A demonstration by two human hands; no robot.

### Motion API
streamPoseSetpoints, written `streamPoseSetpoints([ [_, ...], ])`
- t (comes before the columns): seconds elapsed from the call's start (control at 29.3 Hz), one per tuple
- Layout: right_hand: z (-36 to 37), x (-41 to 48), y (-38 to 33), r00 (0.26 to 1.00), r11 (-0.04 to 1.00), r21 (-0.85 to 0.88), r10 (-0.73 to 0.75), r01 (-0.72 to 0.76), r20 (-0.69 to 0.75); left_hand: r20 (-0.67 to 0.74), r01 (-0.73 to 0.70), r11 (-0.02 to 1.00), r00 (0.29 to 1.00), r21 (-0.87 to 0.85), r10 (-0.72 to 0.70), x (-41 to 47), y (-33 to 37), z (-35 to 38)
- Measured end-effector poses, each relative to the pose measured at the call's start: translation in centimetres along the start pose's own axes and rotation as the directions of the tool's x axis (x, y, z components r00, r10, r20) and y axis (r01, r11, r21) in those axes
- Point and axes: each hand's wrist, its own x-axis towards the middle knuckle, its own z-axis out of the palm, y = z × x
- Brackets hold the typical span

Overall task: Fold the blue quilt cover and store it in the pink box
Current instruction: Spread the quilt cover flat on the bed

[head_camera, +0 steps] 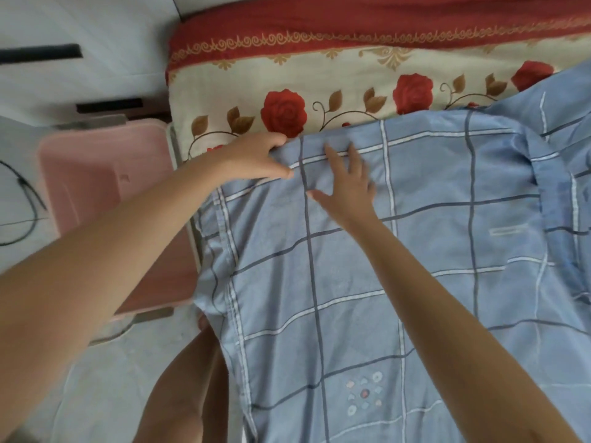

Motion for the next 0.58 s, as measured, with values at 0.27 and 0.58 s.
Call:
streamPoseSetpoints([
  [0.27,1.3,1.5,-1.3,0.989,0.986,-0.152,0.090,-0.072,0.115,0.198,0.025,0.996,0.979,0.084,-0.042,-3.9,-2.2,-1.2],
  [0.58,-0.5,1.8,-0.9,0.967,0.994,-0.096,0.070,-0.047,0.247,-0.101,-0.067,0.989,0.992,0.135,0.081,-5.4,-3.1,-1.1],
])
